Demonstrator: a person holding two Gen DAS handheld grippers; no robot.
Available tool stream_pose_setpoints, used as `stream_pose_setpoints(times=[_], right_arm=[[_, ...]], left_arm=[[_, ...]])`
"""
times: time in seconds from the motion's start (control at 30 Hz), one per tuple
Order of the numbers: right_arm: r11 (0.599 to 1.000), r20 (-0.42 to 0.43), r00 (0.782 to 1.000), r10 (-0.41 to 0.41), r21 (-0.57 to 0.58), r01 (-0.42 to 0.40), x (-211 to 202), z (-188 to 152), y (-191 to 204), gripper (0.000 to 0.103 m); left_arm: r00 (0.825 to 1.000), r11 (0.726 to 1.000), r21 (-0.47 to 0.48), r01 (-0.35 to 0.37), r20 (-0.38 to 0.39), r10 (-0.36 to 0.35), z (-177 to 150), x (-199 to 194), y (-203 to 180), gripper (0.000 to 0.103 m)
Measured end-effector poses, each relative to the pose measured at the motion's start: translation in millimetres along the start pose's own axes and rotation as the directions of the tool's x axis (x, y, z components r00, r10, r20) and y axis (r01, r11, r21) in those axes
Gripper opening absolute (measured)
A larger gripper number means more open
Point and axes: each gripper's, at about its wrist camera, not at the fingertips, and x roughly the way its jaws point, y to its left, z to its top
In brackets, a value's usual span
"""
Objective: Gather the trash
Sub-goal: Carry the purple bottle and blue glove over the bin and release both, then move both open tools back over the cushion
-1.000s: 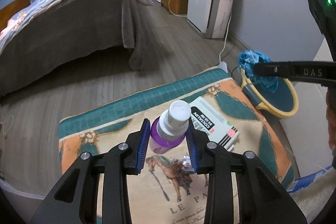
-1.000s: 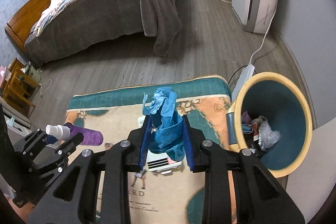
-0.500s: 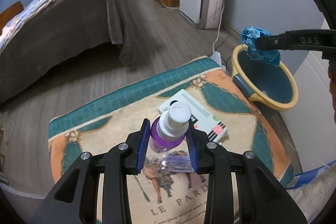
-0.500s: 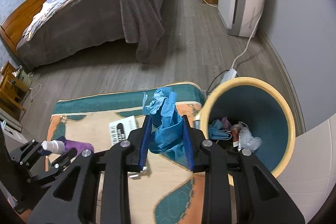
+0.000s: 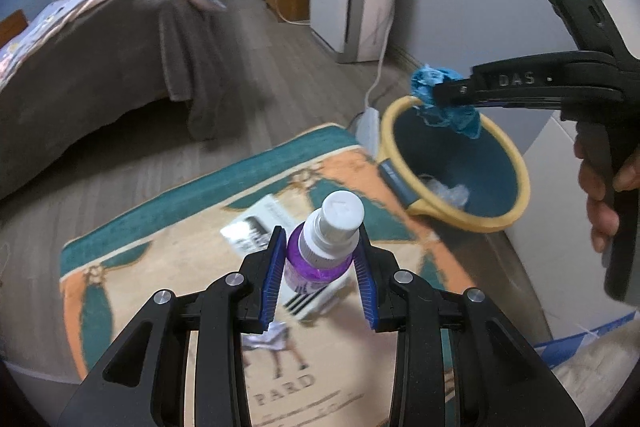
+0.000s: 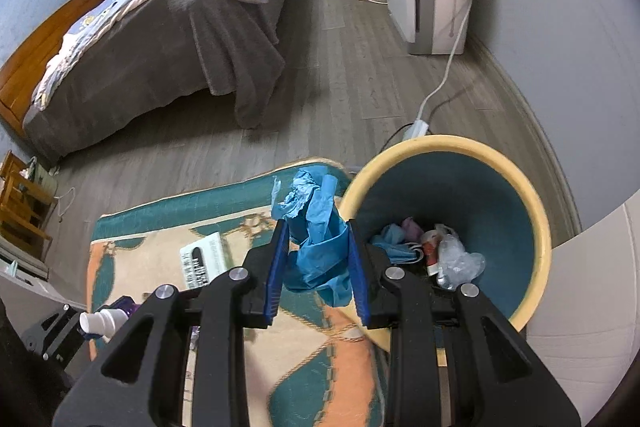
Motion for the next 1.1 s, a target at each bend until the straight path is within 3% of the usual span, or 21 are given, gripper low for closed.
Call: stream_pose_setpoints(times=[0.33, 0.57, 0.8, 0.87, 0.93, 1.03, 1.1], right_arm=[[0.986, -0.021, 0.998, -0.06, 0.157, 0.062, 10.2, 1.6, -66.9, 0.028], [0.956, -0.024, 0.995, -0.094, 0.277, 0.097, 12.6, -3.3, -105.7, 0.028], [0.912, -0.037, 0.987, -0.156, 0.379, 0.159, 12.9, -8.7, -134.0, 0.03], [0.906, -0.045, 0.987, -0.156, 0.391, 0.162, 14.7, -9.6, -137.4, 0.035], [0.909, -0.047, 0.987, -0.157, 0.384, 0.162, 15.3, -9.6, -136.5, 0.041], [0.913, -0.04, 0.987, -0.158, 0.374, 0.161, 13.4, -8.3, -132.7, 0.053], [0.917, -0.032, 0.987, -0.159, 0.365, 0.16, 11.6, -6.8, -128.4, 0.07]], left_arm=[[0.998, 0.996, 0.059, 0.064, -0.016, -0.063, 40.5, 26.2, -43.1, 0.035], [0.997, 0.988, 0.136, 0.073, -0.007, -0.072, 69.4, 48.5, -74.5, 0.035], [0.989, 0.982, 0.118, 0.147, -0.027, -0.144, 83.4, 74.5, -99.3, 0.035], [0.99, 0.984, 0.114, 0.138, -0.024, -0.136, 85.1, 78.2, -102.5, 0.042], [0.991, 0.983, 0.12, 0.136, -0.007, -0.136, 85.4, 77.7, -104.3, 0.059], [0.991, 0.984, 0.124, 0.132, -0.004, -0.132, 83.5, 77.3, -103.8, 0.065], [0.992, 0.986, 0.112, 0.122, 0.002, -0.123, 82.2, 75.8, -100.6, 0.076]])
